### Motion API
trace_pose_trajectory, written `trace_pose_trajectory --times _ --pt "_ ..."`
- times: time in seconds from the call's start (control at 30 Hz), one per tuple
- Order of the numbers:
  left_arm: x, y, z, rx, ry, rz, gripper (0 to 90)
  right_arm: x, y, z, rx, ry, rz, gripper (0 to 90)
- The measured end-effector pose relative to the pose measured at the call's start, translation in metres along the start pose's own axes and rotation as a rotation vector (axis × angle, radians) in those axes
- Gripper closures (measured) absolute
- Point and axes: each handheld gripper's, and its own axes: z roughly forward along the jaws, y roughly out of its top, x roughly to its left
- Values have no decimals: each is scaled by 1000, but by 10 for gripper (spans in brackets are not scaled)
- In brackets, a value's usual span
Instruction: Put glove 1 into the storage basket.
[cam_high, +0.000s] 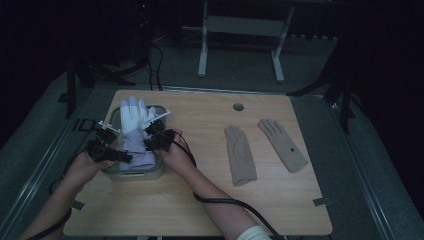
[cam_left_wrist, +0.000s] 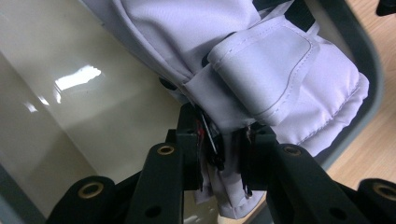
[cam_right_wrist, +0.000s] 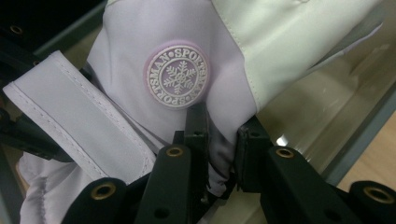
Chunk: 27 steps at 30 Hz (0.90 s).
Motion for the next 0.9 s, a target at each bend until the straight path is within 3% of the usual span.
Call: trace_pose_trajectory --times 0.27,0.33,0.47,0.6,0.67,0.7,0.73,0.9 --pt "-4 1 12 68 61 17 681 1 5 8 102 -15 10 760" --pt "-5 0 14 65 65 14 667 2 6 8 113 -29 -5 758" --pt "-3 -3 17 57 57 -12 619 -1 3 11 133 -21 35 736" --pt "-5 -3 19 60 82 7 548 -2 3 13 140 -23 42 678" --pt "-7 -3 18 42 101 17 494 -2 5 12 140 -23 34 614" --pt "-8 -4 17 36 113 18 464 -2 6 11 115 -11 25 517" --pt "-9 -4 16 30 124 20 438 -3 7 10 93 -19 16 475" --pt "-9 -8 4 -45 141 -10 364 -6 9 0 27 -14 -21 297"
